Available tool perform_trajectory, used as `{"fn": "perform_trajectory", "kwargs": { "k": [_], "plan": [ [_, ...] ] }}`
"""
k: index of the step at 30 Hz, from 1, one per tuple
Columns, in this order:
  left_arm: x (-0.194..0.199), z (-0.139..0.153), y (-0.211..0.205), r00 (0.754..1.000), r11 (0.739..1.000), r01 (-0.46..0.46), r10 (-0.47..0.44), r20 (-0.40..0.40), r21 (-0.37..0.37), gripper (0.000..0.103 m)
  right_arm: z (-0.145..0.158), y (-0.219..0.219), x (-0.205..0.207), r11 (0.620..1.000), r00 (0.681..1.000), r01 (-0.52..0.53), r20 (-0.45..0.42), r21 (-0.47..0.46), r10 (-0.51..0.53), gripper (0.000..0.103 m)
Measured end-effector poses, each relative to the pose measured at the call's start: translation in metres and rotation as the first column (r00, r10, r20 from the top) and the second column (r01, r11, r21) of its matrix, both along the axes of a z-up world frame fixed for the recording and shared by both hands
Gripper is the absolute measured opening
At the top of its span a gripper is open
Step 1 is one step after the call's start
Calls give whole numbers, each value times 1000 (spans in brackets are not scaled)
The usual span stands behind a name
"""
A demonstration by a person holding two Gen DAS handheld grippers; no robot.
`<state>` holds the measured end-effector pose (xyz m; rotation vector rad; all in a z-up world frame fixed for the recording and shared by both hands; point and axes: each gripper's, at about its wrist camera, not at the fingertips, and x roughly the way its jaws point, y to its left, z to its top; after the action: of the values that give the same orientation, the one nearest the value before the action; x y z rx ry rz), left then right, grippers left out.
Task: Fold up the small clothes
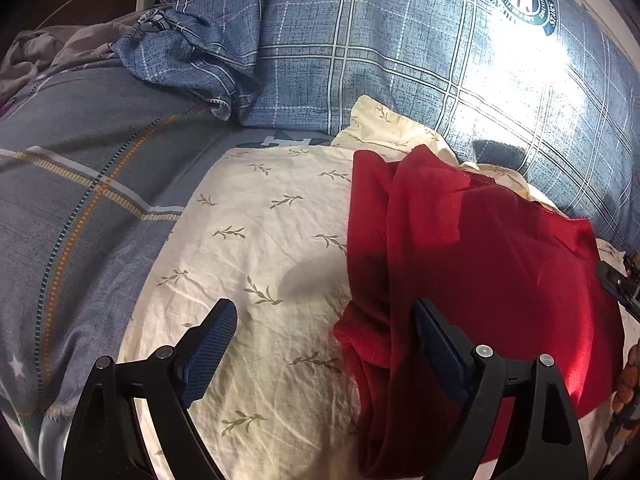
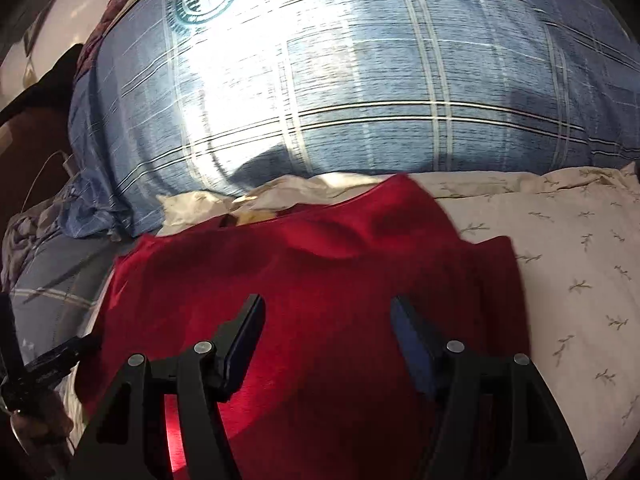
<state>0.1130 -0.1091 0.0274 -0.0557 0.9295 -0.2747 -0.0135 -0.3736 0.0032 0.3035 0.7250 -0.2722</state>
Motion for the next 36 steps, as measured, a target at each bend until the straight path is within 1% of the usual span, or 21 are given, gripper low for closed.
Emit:
{"fn": "perform_trajectory", "kwargs": {
  "k": [4, 6, 7, 8, 9, 11, 13, 16, 18, 20, 24, 27, 29, 31, 33, 36],
  "plan": [
    [-5, 3, 3, 1000, 1000, 6, -6, 9, 5, 89, -6, 46, 19, 994, 994, -111, -19, 1, 111, 66],
    [-6, 3, 3, 1000, 1000, 9, -9, 9, 15, 89, -17, 65, 35, 990, 988, -139, -68, -6, 138, 67],
    [-6, 2, 3, 1000, 1000, 11, -11, 8, 19, 89, -23, 74, 41, 989, 985, -146, -97, -21, 144, 68],
    [-6, 2, 4, 1000, 1000, 12, -12, 5, 23, 89, -24, 80, 43, 988, 986, -140, -104, -61, 133, 68],
    [-6, 2, 4, 1000, 1000, 12, -12, 4, 22, 89, -22, 87, 44, 985, 986, -142, -103, -94, 132, 68],
    [-7, 3, 5, 1000, 1000, 11, -11, 4, 17, 89, -16, 92, 44, 985, 982, -164, -98, -55, 159, 67],
    [-9, 7, 5, 1000, 1000, 13, -13, 13, 15, 89, -8, 97, 43, 986, 983, -164, -84, -19, 161, 66],
    [-12, 13, 5, 999, 1000, 11, -11, 37, 19, 89, 0, 107, 44, 984, 982, -174, -81, -35, 171, 66],
    [-14, 16, 7, 999, 1000, 6, -6, 39, 5, 89, 6, 114, 46, 983, 982, -176, -74, -44, 173, 66],
    [-16, 17, 8, 999, 1000, 4, -3, 36, -11, 89, 10, 119, 50, 984, 983, -175, -63, -36, 172, 66],
    [-23, 20, 12, 999, 1000, 9, -9, 39, -6, 89, 25, 139, 68, 977, 976, -213, -41, -24, 212, 66],
    [-24, 17, 19, 1000, 1000, 3, -3, 29, 6, 89, 30, 164, 94, 962, 963, -265, -78, -69, 260, 65],
    [-24, 15, 23, 1000, 1000, -3, 3, 22, 8, 89, 27, 180, 113, 951, 952, -297, -104, -87, 288, 62],
    [-24, 14, 29, 1000, 1000, 0, 0, 13, 8, 89, 20, 193, 133, 945, 944, -311, -147, -98, 295, 55],
    [-22, 13, 34, 1000, 1000, -8, 8, 4, -1, 89, 9, 198, 151, 948, 939, -308, -188, -80, 289, 53],
    [-19, 10, 38, 1000, 1000, -8, 8, -16, -16, 89, -8, 197, 171, 954, 932, -299, -218, -21, 288, 53]
  ]
}}
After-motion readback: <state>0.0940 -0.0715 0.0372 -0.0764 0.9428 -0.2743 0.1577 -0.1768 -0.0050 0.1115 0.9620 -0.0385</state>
